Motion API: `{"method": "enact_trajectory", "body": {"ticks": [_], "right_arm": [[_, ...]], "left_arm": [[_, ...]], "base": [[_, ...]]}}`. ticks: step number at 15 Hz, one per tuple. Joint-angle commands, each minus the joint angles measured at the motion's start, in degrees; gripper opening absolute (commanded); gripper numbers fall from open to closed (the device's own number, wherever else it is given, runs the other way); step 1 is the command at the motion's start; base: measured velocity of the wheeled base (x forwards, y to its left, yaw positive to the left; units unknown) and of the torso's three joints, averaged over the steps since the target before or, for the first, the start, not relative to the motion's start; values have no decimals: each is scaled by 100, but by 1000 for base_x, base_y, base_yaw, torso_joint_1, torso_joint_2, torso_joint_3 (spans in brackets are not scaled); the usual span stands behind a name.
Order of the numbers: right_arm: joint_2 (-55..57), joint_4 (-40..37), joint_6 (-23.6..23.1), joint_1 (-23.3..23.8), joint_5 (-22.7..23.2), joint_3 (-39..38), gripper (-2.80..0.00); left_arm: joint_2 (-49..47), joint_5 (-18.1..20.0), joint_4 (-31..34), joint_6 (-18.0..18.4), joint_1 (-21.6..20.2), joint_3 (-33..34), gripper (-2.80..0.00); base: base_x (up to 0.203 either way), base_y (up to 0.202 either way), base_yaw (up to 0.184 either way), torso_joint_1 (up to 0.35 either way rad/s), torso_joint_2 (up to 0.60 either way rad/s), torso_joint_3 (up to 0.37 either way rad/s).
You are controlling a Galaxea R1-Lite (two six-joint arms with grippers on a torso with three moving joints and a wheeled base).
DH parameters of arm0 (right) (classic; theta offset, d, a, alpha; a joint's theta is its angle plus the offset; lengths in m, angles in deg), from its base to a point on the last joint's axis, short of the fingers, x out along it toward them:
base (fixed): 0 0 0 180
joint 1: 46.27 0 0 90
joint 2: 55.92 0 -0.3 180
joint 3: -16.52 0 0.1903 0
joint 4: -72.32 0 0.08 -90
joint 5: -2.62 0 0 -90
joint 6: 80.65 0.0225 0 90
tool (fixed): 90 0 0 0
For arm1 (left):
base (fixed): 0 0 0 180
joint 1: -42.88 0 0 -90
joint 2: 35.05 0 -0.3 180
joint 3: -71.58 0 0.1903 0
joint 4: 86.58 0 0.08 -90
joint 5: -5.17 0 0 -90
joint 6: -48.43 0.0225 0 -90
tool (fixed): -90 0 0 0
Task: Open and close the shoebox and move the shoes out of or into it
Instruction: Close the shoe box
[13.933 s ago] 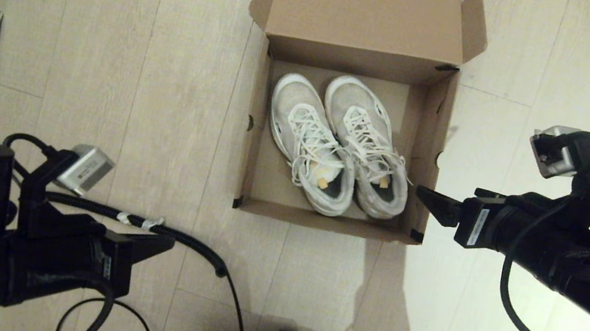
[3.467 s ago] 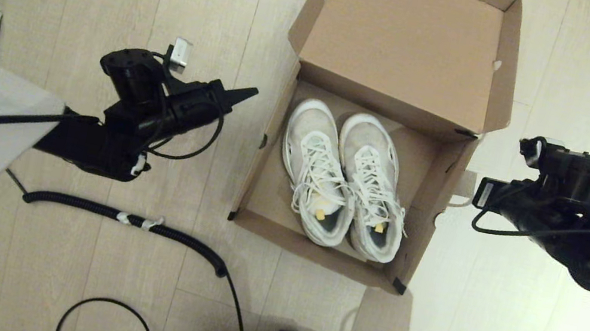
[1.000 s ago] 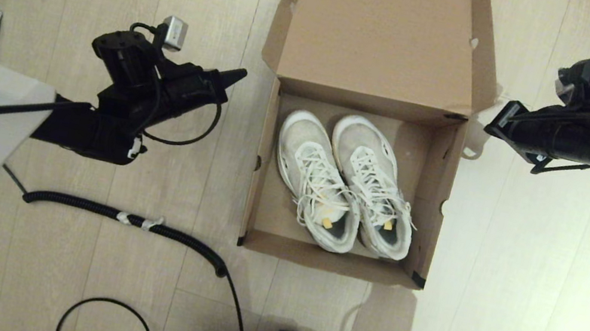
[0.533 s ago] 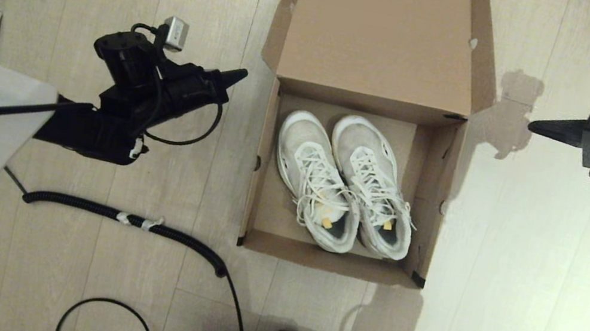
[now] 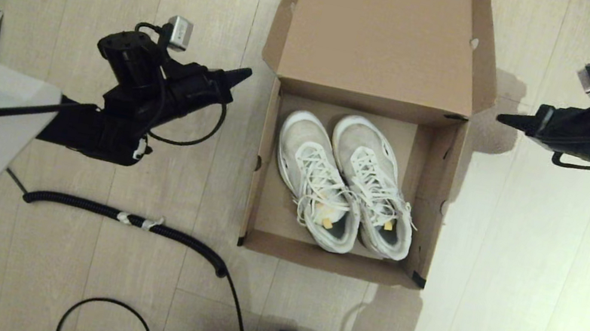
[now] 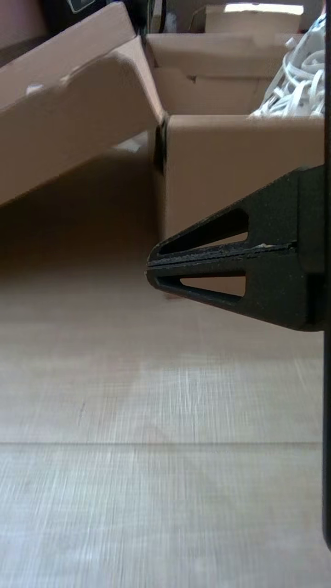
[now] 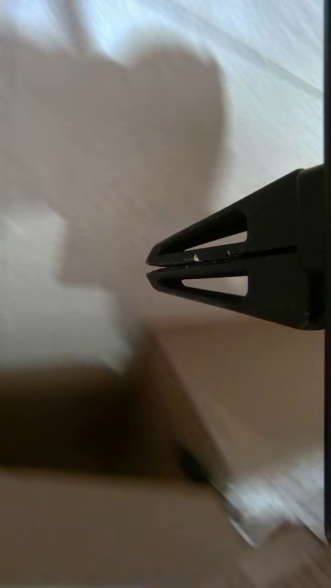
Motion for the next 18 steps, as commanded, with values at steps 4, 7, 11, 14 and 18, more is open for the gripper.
{"method": "enact_trajectory", "body": {"ticks": [4,7,11,14,18], "right_arm": [[196,360,307,-113,-70,26,-280],[134,857,1894,-130,367,26,-280],[166,1423,2982,-329,572,19,-280],[256,1712,3158,-558,519,9,-280],[361,1794,3183,-596,524,18,-280]], "left_arm": [[25,27,-123,8,12,7,-280],[20,44,-331,8,41,60,-280],[34,79,-325,8,85,51,-280],[60,79,-322,8,107,51,-280],[187,79,-304,8,164,60,-280]], "base": [[0,0,0,0,0,0],[0,0,0,0,0,0],[0,0,0,0,0,0],[0,0,0,0,0,0],[0,0,0,0,0,0]]}}
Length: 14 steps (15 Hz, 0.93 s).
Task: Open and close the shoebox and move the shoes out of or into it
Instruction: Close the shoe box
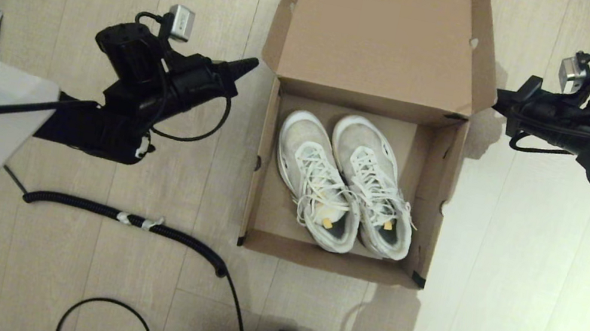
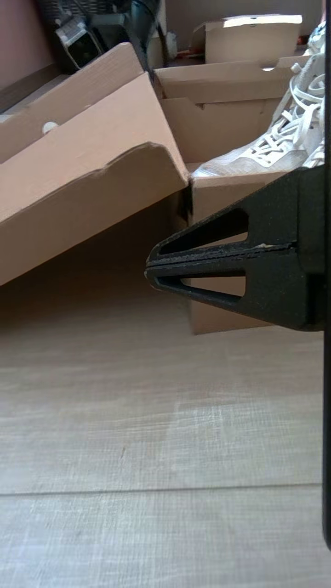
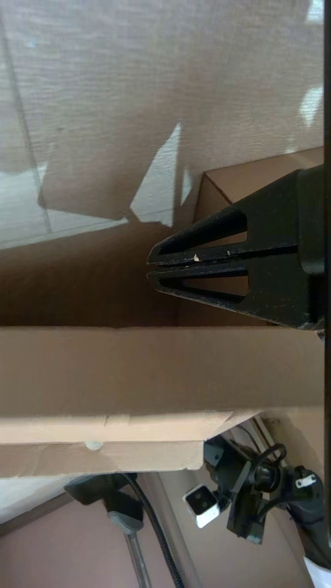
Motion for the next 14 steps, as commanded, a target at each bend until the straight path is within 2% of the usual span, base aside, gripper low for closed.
{"method": "enact_trajectory", "body": {"ticks": [1,3,7,14], "right_arm": [[75,19,35,-8,31,-1,-280],[99,196,314,-16,45,5,-280],[128,1070,1622,-88,60,-1,-280],[325,1111,1689,-285,75,0,-280]], "left_arm": [[78,16,-23,-11,19,7,-280],[86,16,-23,-11,19,16,-280],[157,12,-54,-11,19,174,-280],[245,7,-40,-11,10,174,-280]], "base": [[0,0,0,0,0,0],[0,0,0,0,0,0],[0,0,0,0,0,0],[0,0,0,0,0,0]]}}
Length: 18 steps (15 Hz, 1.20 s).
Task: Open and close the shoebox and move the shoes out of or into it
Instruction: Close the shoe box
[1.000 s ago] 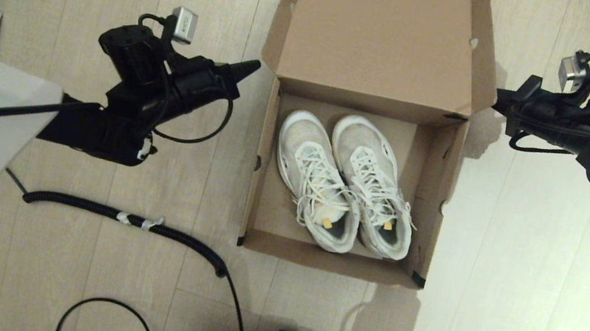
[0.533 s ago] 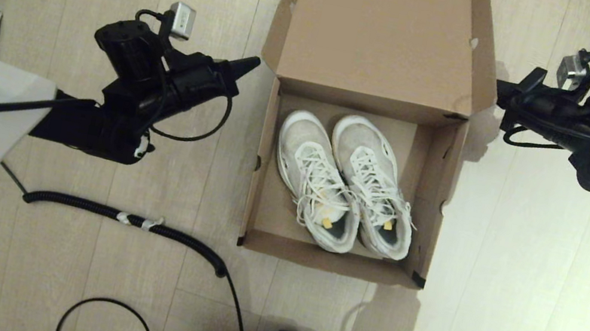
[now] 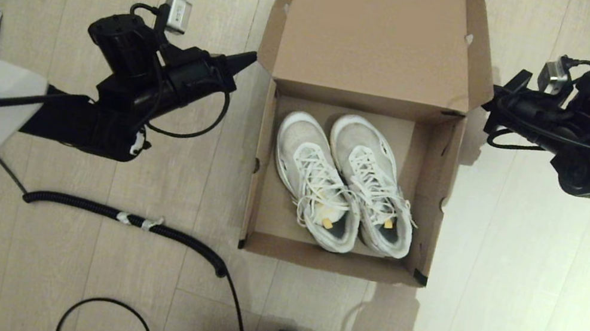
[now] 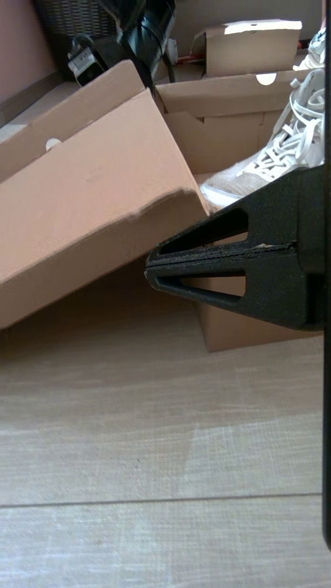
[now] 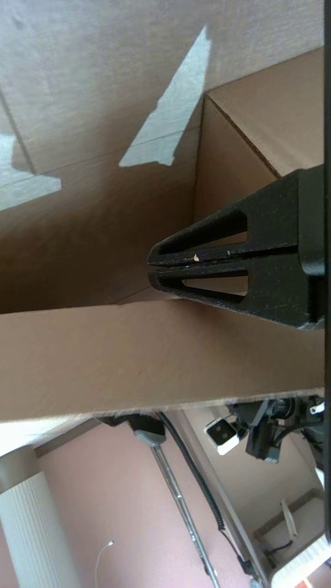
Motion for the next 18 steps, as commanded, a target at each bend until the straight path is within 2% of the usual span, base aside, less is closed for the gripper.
{"method": "enact_trajectory", "body": {"ticks": [1,3,5,9,10,13,17,18], "right_arm": [[57,36,36,-16,25,-1,-280],[48,36,45,-25,34,8,-280],[-3,109,305,-25,72,8,-280],[-8,976,1654,-16,258,1,-280],[-5,1119,1868,-18,280,0,-280],[11,1134,1956,-31,680,-18,-280],[112,1126,1818,-36,693,-18,-280],[173,1109,1665,-14,693,-18,-280]], "left_arm": [[15,15,-31,-11,2,0,-280],[13,20,-31,-11,2,0,-280],[0,15,-31,-11,2,0,-280],[-40,15,-30,-11,2,-9,-280],[-40,15,-28,-11,2,-9,-280],[-82,7,-31,-11,-16,-26,-280],[-91,7,-25,-11,-33,-51,-280],[-154,7,-8,-11,-34,-100,-280]], "base": [[0,0,0,0,0,0],[0,0,0,0,0,0],[0,0,0,0,0,0],[0,0,0,0,0,0],[0,0,0,0,0,0],[0,0,0,0,0,0],[0,0,0,0,0,0],[0,0,0,0,0,0]]}}
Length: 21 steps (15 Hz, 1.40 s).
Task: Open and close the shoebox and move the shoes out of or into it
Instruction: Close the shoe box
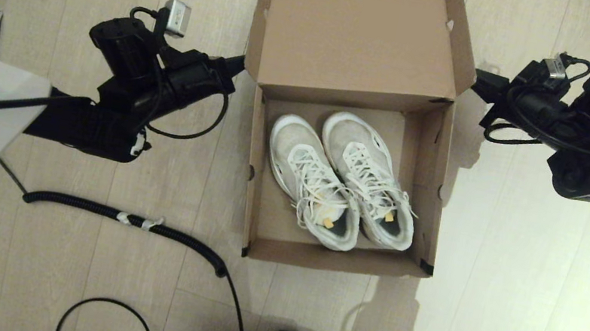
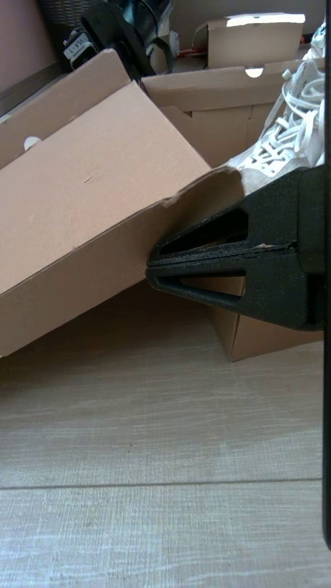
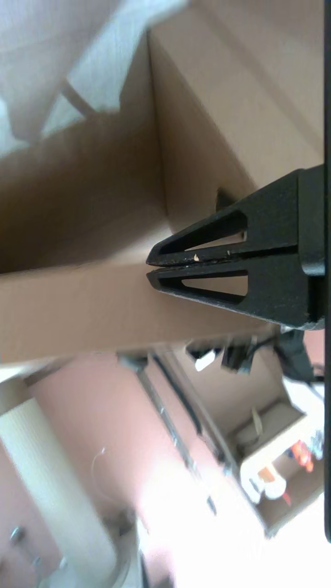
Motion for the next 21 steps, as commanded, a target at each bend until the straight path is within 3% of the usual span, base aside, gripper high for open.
{"method": "enact_trajectory", "body": {"ticks": [1,11,21], "right_arm": [[105,9,-59,23,20,1,-280],[319,23,-127,-195,18,27,-280],[62,50,-228,-311,52,-8,-280]], "left_arm": [[-131,19,-27,-11,-10,-106,-280],[-808,-3,659,-11,4,-1601,-280],[-826,19,808,-20,325,-1667,-280]], "base": [[0,0,0,0,0,0],[0,0,0,0,0,0],[0,0,0,0,0,0]]}}
